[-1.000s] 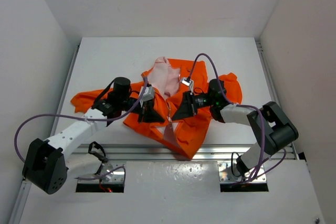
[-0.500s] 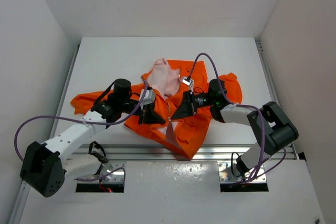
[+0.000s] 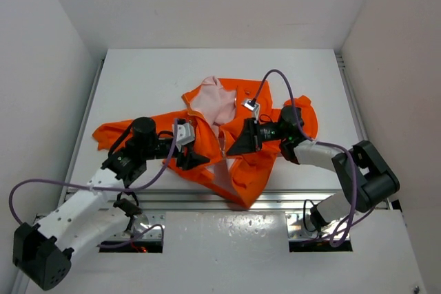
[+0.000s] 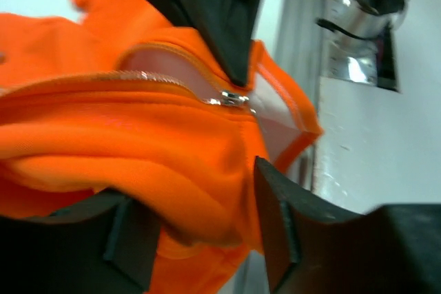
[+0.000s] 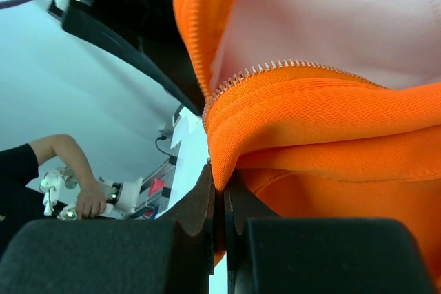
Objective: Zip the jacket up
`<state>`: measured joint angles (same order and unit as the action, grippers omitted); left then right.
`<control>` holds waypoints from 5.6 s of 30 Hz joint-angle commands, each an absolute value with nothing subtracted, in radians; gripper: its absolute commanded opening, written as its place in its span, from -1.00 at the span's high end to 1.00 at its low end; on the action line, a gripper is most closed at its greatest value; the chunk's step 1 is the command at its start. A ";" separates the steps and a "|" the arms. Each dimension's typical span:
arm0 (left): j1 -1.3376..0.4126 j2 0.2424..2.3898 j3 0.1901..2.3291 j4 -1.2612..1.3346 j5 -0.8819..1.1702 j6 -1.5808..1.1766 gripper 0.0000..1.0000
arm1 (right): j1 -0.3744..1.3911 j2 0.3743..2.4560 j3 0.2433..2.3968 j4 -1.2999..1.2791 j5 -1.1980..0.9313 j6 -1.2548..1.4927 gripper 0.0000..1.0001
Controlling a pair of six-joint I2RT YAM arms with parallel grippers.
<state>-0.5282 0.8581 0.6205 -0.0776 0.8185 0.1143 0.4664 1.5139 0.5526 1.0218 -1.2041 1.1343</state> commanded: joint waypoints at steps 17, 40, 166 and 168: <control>-0.575 0.771 0.692 -0.120 0.900 0.005 0.44 | 0.466 1.447 0.540 1.105 -1.131 1.160 0.99; -0.675 0.867 0.601 0.080 0.709 -0.206 0.18 | 0.483 1.462 0.581 1.103 -1.111 1.207 0.99; -0.521 0.890 0.555 0.088 1.025 -0.245 0.16 | 0.526 1.290 0.519 0.601 -1.025 0.767 0.99; -0.522 0.870 0.546 0.077 0.965 -0.245 0.12 | 0.526 1.296 0.509 0.614 -0.961 0.833 0.99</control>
<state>-0.5232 0.9123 0.5564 0.0757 1.0046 -0.2840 0.5205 1.2911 0.5148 0.5232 -1.0489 0.7322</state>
